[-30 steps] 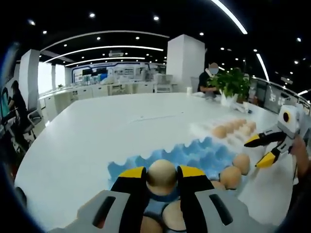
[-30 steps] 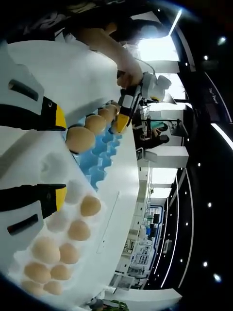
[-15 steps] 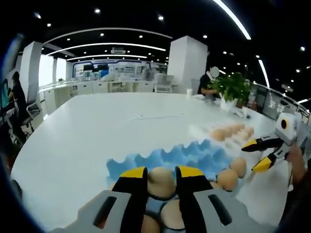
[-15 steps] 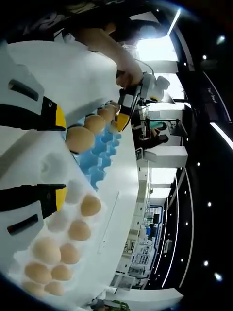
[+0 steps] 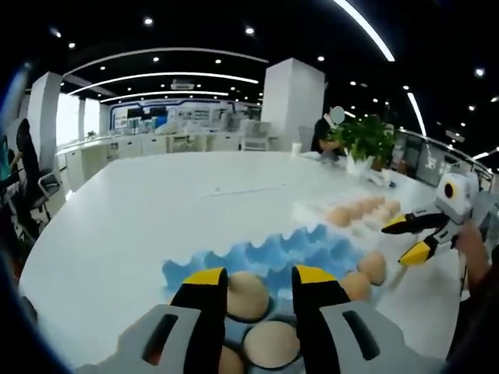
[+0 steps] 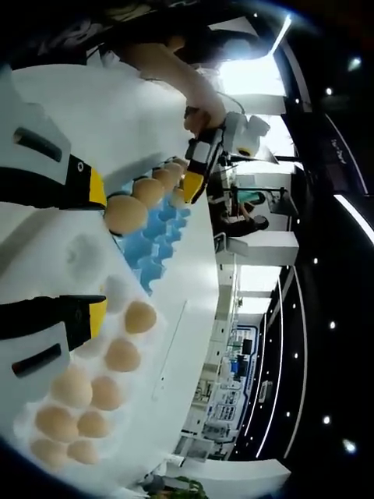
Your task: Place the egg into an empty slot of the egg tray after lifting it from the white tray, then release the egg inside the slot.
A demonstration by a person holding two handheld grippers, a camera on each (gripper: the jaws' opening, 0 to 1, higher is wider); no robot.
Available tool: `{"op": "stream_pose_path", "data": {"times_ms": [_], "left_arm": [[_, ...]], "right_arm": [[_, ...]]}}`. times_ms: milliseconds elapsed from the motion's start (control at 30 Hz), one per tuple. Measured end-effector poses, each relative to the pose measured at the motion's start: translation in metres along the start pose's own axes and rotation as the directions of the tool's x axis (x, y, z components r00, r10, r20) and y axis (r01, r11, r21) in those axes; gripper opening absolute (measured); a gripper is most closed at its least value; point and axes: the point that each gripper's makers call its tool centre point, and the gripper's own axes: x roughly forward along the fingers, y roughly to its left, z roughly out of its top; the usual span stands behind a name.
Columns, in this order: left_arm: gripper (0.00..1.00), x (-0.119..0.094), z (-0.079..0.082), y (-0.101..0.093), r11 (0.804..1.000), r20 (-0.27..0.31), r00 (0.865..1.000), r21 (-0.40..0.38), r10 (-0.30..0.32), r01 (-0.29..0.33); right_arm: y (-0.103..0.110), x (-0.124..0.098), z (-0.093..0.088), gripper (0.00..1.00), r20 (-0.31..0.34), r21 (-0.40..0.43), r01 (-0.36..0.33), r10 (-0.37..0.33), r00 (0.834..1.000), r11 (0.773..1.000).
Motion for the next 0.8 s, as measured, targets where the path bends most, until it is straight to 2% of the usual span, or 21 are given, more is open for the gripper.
{"op": "stream_pose_path", "data": {"times_ms": [67, 400, 600, 800], "left_arm": [[0.41, -0.001, 0.0, -0.006, 1.0, -0.003, 1.0, 0.011, -0.014, 0.014], [0.44, -0.002, 0.002, -0.018, 0.998, -0.006, 0.999, 0.048, -0.034, 0.034], [0.44, -0.003, 0.003, -0.019, 0.998, -0.015, 0.999, 0.059, -0.036, 0.037], [0.44, -0.002, 0.003, -0.034, 0.993, -0.033, 0.998, 0.101, -0.06, 0.063]], "right_arm": [[-0.003, -0.002, 0.0, 0.45, 0.001, -0.001, 0.007, -0.007, 1.0, 1.0], [-0.025, -0.014, 0.004, 0.45, 0.015, 0.001, 0.059, -0.059, 0.998, 0.998], [-0.033, -0.018, 0.005, 0.46, 0.021, -0.002, 0.076, -0.076, 0.997, 0.997], [-0.041, -0.021, 0.007, 0.46, 0.022, -0.008, 0.094, -0.093, 0.995, 0.996]]}}
